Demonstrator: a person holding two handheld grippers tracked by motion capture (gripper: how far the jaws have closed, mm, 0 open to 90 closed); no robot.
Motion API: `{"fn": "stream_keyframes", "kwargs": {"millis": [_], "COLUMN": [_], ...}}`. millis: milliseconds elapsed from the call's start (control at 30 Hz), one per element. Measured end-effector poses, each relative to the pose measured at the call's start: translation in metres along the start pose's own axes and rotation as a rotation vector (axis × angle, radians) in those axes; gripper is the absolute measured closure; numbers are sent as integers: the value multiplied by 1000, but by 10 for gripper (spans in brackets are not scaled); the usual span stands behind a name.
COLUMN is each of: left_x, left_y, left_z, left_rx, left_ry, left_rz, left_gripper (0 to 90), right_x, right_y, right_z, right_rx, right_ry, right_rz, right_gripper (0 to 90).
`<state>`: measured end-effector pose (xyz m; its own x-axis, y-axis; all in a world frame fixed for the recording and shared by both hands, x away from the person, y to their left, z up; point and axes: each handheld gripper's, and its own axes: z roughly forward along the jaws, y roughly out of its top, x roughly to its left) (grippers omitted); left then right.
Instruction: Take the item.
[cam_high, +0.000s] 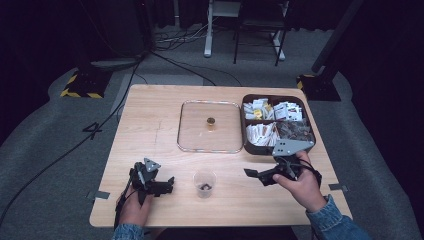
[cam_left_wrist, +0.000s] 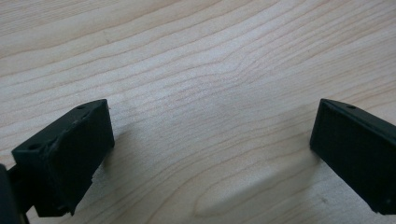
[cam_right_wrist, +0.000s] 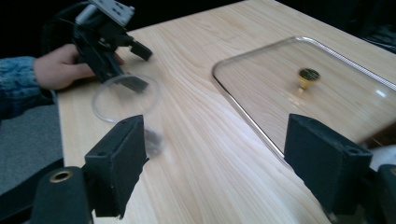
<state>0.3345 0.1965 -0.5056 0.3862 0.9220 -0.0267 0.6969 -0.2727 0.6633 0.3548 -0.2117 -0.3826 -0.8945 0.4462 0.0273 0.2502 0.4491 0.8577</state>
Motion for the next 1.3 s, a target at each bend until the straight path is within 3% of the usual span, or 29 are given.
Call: {"fn": "stream_keyframes", "kwargs": {"millis": [500,867,1300], "left_x": [1,1,1], "left_y": [1,1,1], "left_z": [1,1,1], "left_rx": [1,1,0], "left_ry": [-6,-6,-7], "left_rz": [7,7,5], "left_gripper": [0,0,0], "right_x": [-34,-52,-58], "right_y": [-44,-80,-120], "right_z": [-27,-24,-16], "right_rx": [66,113,175], "right_ry": [-116,-169,-213], "right_rz": [85,159,197], "right_gripper": [191,198,231]}}
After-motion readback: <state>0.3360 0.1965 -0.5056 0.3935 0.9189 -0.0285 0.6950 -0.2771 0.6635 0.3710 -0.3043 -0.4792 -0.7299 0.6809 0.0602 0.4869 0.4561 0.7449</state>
